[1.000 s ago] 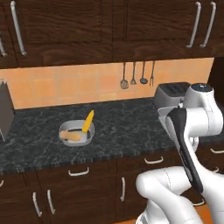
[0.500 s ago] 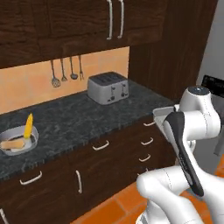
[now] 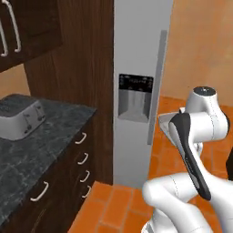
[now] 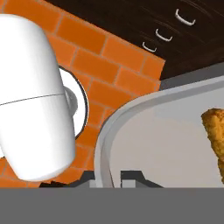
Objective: Take the meat container that has the shrimp and place it on the second highest rack of the freezer. Then take the vegetable container that has the corn and squash and place it on the highest rack of the freezer.
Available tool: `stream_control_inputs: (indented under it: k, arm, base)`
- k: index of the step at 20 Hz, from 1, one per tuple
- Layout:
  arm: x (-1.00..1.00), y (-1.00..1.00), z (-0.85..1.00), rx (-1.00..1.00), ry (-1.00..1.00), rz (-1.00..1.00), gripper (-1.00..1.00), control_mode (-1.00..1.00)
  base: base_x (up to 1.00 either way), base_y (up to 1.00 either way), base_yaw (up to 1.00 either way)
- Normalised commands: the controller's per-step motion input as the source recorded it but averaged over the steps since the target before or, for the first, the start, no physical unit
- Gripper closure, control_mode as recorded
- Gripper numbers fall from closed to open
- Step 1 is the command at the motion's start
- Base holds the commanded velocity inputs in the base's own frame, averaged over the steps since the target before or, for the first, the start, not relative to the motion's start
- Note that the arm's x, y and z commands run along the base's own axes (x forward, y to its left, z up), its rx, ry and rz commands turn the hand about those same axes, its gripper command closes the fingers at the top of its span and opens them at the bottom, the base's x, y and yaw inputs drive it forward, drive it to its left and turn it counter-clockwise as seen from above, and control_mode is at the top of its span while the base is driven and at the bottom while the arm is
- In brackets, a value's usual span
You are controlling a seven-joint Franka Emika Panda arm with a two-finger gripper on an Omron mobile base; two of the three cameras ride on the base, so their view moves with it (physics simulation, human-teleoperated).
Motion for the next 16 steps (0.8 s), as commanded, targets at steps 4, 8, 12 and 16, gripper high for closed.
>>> stream_control_inputs:
  k: [4,8,12,16]
  arm:
    - [0.0,0.0,0.0,0.0,0.0,0.0,1.0,1.0]
    - [0.0,0.0,0.0,0.0,0.0,0.0,1.0,1.0]
    - [0.0,0.0,0.0,0.0,0.0,0.0,1.0,1.0]
    - [0.0,0.0,0.0,0.0,0.0,0.0,1.0,1.0]
  base:
    - [-0.13,0.0,-0.94]
    - [-0.04,0.0,-0.94]
    - [0.09,0.0,-0.73]
    - [0.39,-0.12,-0.28]
